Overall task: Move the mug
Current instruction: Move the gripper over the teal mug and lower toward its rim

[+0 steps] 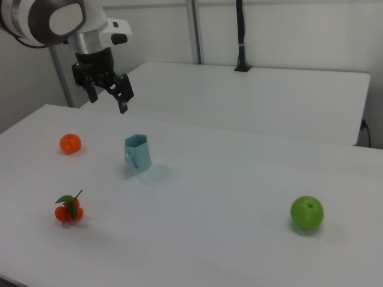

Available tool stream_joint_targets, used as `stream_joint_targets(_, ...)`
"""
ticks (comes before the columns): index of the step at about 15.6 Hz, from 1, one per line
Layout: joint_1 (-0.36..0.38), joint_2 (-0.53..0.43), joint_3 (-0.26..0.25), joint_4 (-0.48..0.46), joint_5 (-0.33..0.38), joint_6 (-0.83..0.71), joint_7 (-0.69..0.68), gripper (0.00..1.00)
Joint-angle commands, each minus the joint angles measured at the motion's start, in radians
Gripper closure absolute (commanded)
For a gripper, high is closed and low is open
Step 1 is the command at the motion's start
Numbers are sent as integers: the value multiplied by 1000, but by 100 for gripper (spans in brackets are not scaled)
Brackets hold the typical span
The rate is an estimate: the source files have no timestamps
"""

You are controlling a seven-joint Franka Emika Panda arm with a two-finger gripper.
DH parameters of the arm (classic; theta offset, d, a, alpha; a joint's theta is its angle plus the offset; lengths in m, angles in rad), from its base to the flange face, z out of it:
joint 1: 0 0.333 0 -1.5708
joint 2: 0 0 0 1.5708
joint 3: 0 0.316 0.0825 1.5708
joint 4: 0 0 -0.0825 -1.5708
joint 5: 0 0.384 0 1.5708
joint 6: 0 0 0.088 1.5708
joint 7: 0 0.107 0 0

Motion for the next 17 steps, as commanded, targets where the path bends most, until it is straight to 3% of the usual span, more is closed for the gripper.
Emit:
stream_joint_targets(1,37,39,-5,-22,4,112,0,0)
stream_joint_targets(5,106,103,-2,-22,-85,158,18,0)
stream_joint_targets(11,140,203,0,-44,-80,319,21,0)
stream_joint_targets(17,177,249,10,-139,-77,517,23,0)
